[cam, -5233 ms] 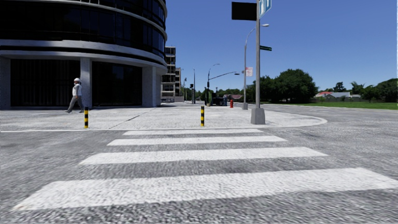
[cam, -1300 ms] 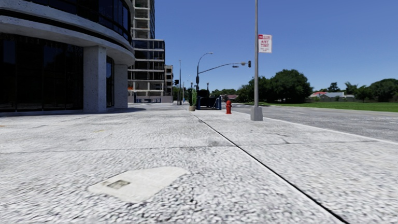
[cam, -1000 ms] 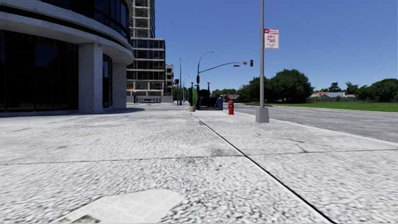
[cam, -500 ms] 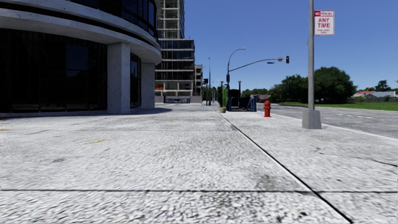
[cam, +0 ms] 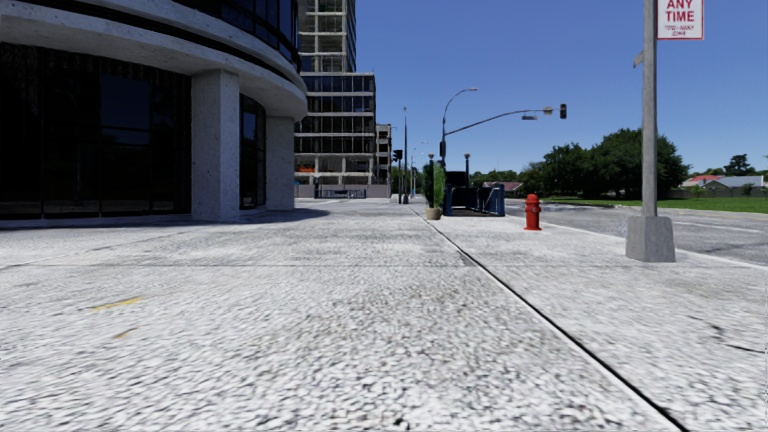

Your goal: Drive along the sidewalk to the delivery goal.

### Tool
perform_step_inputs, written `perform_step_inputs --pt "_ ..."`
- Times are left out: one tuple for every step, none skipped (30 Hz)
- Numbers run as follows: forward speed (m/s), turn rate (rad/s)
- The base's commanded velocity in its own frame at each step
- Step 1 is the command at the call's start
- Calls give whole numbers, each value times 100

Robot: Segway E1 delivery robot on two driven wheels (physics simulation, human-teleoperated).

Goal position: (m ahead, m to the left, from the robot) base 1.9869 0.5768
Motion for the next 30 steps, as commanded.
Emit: perform_step_inputs --pt "200 0" --pt "200 120" --pt "192 120" --pt "168 120" --pt "145 106" --pt "119 59" --pt "90 45" --pt "69 41" --pt "69 41" --pt "57 0" --pt "51 0" --pt "47 0" --pt "47 0" --pt "47 0" --pt "47 0" --pt "47 0" --pt "47 0" --pt "47 0" --pt "46 0" --pt "46 0" --pt "46 0" --pt "46 0" --pt "46 0" --pt "46 0" --pt "46 0" --pt "46 0" --pt "46 0" --pt "46 0" --pt "46 0" --pt "46 0"
